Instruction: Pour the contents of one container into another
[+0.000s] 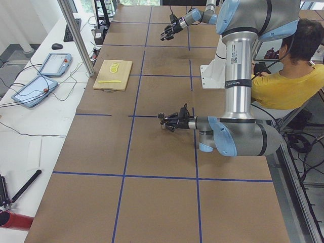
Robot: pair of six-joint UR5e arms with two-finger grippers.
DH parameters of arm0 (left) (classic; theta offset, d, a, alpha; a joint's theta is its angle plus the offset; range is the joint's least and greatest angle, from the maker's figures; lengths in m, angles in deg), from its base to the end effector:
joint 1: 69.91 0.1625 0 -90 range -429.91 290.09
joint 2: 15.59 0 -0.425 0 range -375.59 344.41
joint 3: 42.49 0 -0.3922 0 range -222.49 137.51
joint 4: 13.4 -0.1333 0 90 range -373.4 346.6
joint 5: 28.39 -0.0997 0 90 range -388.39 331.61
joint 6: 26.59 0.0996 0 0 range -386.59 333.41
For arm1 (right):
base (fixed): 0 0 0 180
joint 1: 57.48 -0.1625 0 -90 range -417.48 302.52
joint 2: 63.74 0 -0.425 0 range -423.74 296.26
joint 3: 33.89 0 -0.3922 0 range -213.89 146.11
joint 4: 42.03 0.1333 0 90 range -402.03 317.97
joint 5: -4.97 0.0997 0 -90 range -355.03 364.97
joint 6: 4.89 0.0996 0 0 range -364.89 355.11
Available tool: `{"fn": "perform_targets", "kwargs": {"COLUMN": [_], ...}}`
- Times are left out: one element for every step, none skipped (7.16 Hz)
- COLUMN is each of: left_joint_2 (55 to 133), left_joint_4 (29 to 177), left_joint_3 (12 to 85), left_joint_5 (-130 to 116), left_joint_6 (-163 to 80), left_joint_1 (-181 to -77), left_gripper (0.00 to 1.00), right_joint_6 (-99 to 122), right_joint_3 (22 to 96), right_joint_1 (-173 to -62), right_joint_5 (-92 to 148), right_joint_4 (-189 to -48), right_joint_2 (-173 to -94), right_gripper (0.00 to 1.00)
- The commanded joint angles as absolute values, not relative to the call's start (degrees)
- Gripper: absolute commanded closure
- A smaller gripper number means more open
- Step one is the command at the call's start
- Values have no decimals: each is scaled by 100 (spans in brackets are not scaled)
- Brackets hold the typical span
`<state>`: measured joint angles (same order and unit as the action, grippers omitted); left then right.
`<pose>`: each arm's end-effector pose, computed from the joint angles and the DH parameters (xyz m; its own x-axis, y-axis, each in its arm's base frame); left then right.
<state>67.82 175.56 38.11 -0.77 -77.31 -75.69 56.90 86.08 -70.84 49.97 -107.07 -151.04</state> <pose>0.3620 -0.2593 0.5994 0.6777 0.2264 -0.6996 0.6363 0.2963 0.7123 -0.4034 -0.3052 0.3288 0.8109 -0.1510 0.5653 -0.4098 0.5431 0.7329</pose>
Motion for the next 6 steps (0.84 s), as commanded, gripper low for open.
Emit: {"fn": "perform_targets", "kwargs": {"left_joint_2": [6782, 6773, 6773, 6764, 6738, 6677], "left_joint_4": [17548, 17548, 17548, 17548, 17548, 17548], "left_joint_3": [3811, 3811, 3811, 3820, 3846, 4003], "left_joint_5": [-79, -79, -70, -70, -53, 226], "left_joint_6": [-7731, -7731, -7731, -7705, -7661, -7634], "left_joint_1": [-7562, -7562, -7562, -7571, -7562, -7571], "left_gripper": [57, 39, 19, 1, 0, 0], "right_joint_6": [5690, 5690, 5690, 5690, 5690, 5690], "right_joint_3": [8582, 8581, 8555, 8555, 8546, 8546], "right_joint_1": [-7084, -7084, -7084, -7084, -7084, -7084], "right_joint_5": [4997, 4997, 4997, 4997, 4997, 4997], "right_joint_4": [-10707, -10707, -10698, -10707, -10707, -10698], "right_joint_2": [-15093, -15093, -15093, -15093, -15084, -15067], "right_gripper": [100, 100, 100, 100, 100, 100]}}
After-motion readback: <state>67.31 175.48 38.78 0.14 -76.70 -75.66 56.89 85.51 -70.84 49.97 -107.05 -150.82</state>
